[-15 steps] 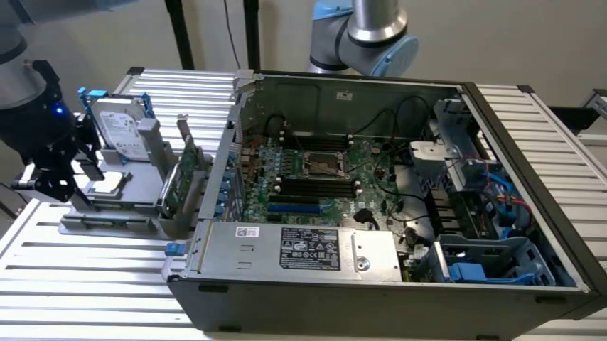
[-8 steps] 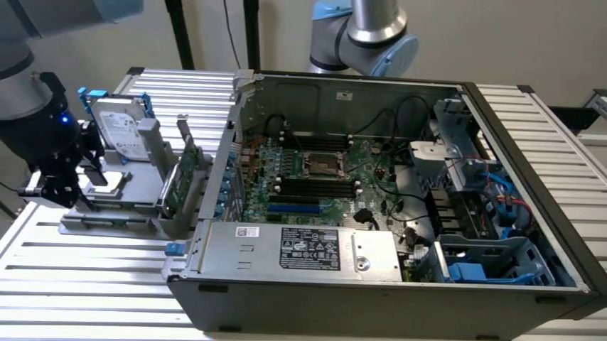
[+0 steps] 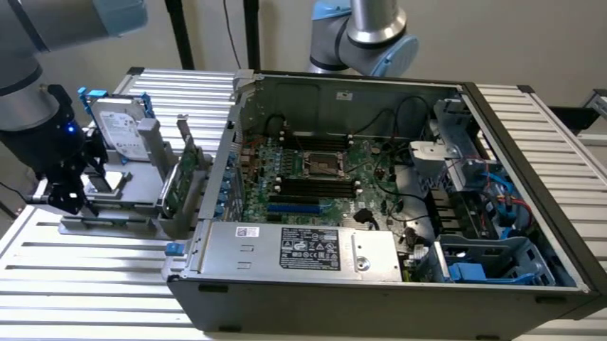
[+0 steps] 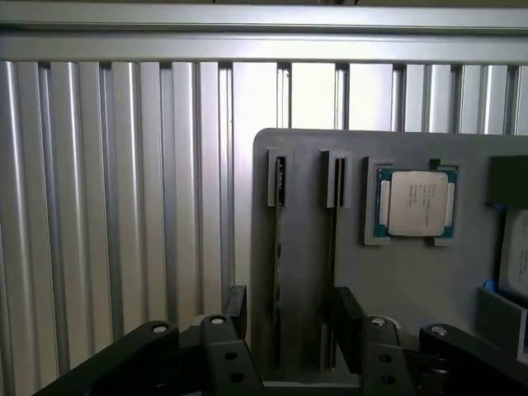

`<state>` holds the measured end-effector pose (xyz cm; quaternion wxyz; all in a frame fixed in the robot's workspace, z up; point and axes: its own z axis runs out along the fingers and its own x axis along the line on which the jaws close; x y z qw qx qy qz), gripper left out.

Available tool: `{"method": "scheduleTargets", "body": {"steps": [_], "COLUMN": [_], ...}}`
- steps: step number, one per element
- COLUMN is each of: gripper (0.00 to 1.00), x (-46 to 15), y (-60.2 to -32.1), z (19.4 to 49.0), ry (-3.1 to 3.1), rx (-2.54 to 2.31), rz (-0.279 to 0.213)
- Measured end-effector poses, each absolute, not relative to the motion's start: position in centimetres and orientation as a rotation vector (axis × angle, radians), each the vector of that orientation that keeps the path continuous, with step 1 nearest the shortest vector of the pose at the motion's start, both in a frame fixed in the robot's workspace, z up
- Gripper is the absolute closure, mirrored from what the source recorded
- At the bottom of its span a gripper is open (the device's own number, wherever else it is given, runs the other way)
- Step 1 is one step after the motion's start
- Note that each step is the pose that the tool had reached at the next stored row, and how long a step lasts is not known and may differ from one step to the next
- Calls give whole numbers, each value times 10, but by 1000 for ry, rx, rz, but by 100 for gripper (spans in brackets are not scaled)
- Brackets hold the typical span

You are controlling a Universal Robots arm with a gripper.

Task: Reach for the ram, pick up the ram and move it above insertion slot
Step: 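Pick up the ram and move it above insertion slot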

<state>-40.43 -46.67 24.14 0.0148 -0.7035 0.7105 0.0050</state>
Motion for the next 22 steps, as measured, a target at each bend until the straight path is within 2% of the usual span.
{"method": "scheduleTargets", "body": {"steps": [22], "gripper": [46], "x": [-398], "y": [-467], "z": [201], "ry": [2212], "rx": [-2190], "rz": [16]}}
